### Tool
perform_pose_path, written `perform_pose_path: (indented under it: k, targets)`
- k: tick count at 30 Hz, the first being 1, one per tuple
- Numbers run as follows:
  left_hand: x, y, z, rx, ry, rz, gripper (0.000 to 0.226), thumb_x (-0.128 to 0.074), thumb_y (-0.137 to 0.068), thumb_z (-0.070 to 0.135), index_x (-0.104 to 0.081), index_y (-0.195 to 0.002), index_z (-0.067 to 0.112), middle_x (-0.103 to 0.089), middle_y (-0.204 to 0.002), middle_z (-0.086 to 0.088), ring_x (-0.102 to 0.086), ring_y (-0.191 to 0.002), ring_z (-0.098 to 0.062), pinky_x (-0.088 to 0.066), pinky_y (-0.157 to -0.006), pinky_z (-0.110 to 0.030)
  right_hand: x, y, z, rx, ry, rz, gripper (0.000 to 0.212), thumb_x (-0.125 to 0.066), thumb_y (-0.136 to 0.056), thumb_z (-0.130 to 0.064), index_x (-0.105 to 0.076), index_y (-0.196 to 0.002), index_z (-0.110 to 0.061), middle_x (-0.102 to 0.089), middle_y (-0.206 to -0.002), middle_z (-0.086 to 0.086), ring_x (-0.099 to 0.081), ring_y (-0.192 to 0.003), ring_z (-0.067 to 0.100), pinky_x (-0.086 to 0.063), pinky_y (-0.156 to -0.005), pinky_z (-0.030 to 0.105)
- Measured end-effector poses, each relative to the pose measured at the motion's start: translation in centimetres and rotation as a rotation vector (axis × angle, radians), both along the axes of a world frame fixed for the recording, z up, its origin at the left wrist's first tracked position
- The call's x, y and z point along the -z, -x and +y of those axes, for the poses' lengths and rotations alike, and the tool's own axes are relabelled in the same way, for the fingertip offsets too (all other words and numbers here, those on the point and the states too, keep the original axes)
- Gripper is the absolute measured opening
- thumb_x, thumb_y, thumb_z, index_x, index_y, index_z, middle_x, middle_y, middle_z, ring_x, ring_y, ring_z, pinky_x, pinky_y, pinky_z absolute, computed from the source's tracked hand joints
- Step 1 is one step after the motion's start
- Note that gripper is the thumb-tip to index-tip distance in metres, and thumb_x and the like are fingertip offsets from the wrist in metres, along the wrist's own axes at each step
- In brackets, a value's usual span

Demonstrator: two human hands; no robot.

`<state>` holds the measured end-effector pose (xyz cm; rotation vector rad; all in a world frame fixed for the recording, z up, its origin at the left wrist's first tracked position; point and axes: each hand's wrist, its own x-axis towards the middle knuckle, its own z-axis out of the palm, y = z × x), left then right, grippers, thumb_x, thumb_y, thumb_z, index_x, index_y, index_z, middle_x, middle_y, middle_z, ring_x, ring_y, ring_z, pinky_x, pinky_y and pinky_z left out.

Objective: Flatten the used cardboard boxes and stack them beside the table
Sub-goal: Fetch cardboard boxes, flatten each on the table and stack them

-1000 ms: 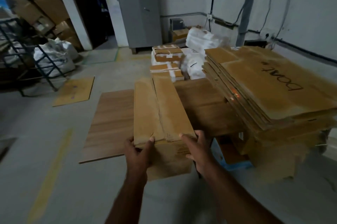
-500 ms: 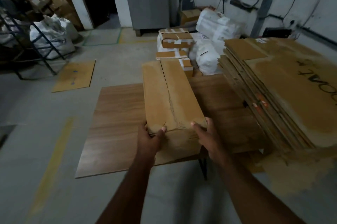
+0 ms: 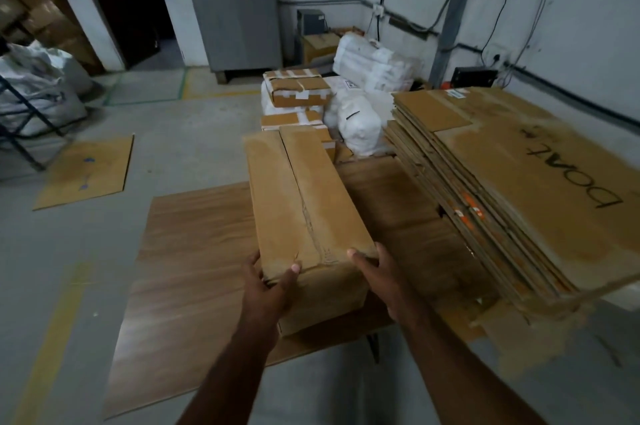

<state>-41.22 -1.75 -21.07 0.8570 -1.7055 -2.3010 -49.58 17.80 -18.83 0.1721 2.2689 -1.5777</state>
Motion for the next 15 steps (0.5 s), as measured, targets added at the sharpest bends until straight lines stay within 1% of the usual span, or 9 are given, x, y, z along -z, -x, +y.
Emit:
perform_pose_path:
  k: [2, 3, 5, 7, 8, 10, 11, 13, 15]
  targets:
    - [-0.4, 0.2, 0.3, 0.000, -0.038, -0.014, 0.076, -0.082, -0.083, 0.024, -0.035, -0.142, 0.037, -0.055, -0.123, 0.007, -0.056, -0.112, -0.026, -0.056, -0.082, -0.054, -0.5, 0.0, 0.1, 0.021, 0.001, 0.028, 0.074, -0.067, -0.095, -0.048, -0.035, -0.158, -0.024, -0.045, -0.154, 0.001, -0.045, -0.140, 0.025, -0.041, -0.100, 0.032]
    - [-0.6, 0.1, 0.3, 0.007, -0.063, -0.018, 0.074, -0.082, -0.083, 0.024, -0.036, -0.140, 0.037, -0.055, -0.123, 0.006, -0.056, -0.111, -0.026, -0.057, -0.082, -0.055, -0.9, 0.1, 0.1, 0.030, -0.023, 0.083, 0.073, -0.069, -0.093, -0.050, -0.038, -0.156, -0.027, -0.047, -0.153, 0.002, -0.047, -0.138, 0.025, -0.043, -0.101, 0.033]
    - [-0.5, -0.1, -0.1, 0.025, -0.157, -0.035, 0.068, -0.080, -0.085, 0.023, -0.038, -0.136, 0.037, -0.055, -0.124, 0.004, -0.056, -0.113, -0.029, -0.057, -0.087, -0.060, -2.2, 0.3, -0.2, 0.031, -0.110, 0.270, 0.073, -0.070, -0.085, -0.061, -0.046, -0.149, -0.034, -0.054, -0.146, 0.000, -0.053, -0.130, 0.022, -0.047, -0.101, 0.036]
    - [1.1, -1.0, -0.1, 0.044, -0.249, -0.065, 0.056, -0.078, -0.087, 0.023, -0.045, -0.131, 0.029, -0.058, -0.128, -0.004, -0.058, -0.117, -0.034, -0.054, -0.094, -0.061, -3.5, 0.0, -1.1, -0.019, -0.284, 0.500, 0.077, -0.062, -0.075, -0.071, -0.049, -0.144, -0.039, -0.052, -0.144, -0.002, -0.051, -0.130, 0.020, -0.049, -0.102, 0.043]
    - [1.9, -1.7, 0.1, 0.042, -0.272, -0.078, 0.052, -0.079, -0.086, 0.023, -0.050, -0.129, 0.026, -0.060, -0.130, -0.009, -0.060, -0.116, -0.035, -0.053, -0.097, -0.059, -3.8, -0.4, -1.8, -0.081, -0.416, 0.620, 0.075, -0.057, -0.075, -0.072, -0.048, -0.142, -0.041, -0.050, -0.145, -0.002, -0.047, -0.135, 0.022, -0.046, -0.105, 0.049]
    - [3.4, -2.7, 0.6, 0.010, -0.316, -0.095, 0.050, -0.077, -0.088, 0.014, -0.053, -0.130, 0.024, -0.062, -0.134, -0.015, -0.065, -0.113, -0.034, -0.052, -0.094, -0.052, -3.5, -1.7, -3.8, -0.247, -0.682, 0.774, 0.069, -0.054, -0.079, -0.070, -0.046, -0.141, -0.041, -0.046, -0.150, -0.003, -0.038, -0.145, 0.028, -0.035, -0.111, 0.063]
    - [3.9, -3.0, 0.9, 0.002, -0.352, -0.099, 0.050, -0.070, -0.091, 0.005, -0.051, -0.134, 0.022, -0.063, -0.133, -0.016, -0.066, -0.111, -0.034, -0.054, -0.090, -0.049, -2.9, -2.4, -4.7, -0.316, -0.773, 0.812, 0.067, -0.055, -0.079, -0.066, -0.047, -0.140, -0.040, -0.048, -0.151, -0.002, -0.040, -0.144, 0.031, -0.032, -0.109, 0.069]
    - [4.1, -3.0, 0.9, 0.021, -0.404, -0.085, 0.050, -0.057, -0.094, -0.007, -0.052, -0.134, 0.021, -0.069, -0.125, -0.016, -0.071, -0.102, -0.032, -0.059, -0.079, -0.044, -0.1, -3.8, -6.0, -0.444, -0.892, 0.820, 0.062, -0.057, -0.075, -0.058, -0.055, -0.132, -0.036, -0.055, -0.145, 0.004, -0.052, -0.135, 0.036, -0.037, -0.100, 0.076]
    - [3.8, -2.3, 0.5, 0.098, -0.347, -0.102, 0.051, -0.054, -0.094, -0.009, -0.055, -0.131, 0.026, -0.072, -0.120, -0.011, -0.072, -0.097, -0.028, -0.061, -0.076, -0.040, 2.9, -4.8, -6.4, -0.530, -1.009, 0.804, 0.057, -0.061, -0.076, -0.053, -0.058, -0.129, -0.034, -0.052, -0.150, 0.009, -0.051, -0.135, 0.043, -0.032, -0.100, 0.080]
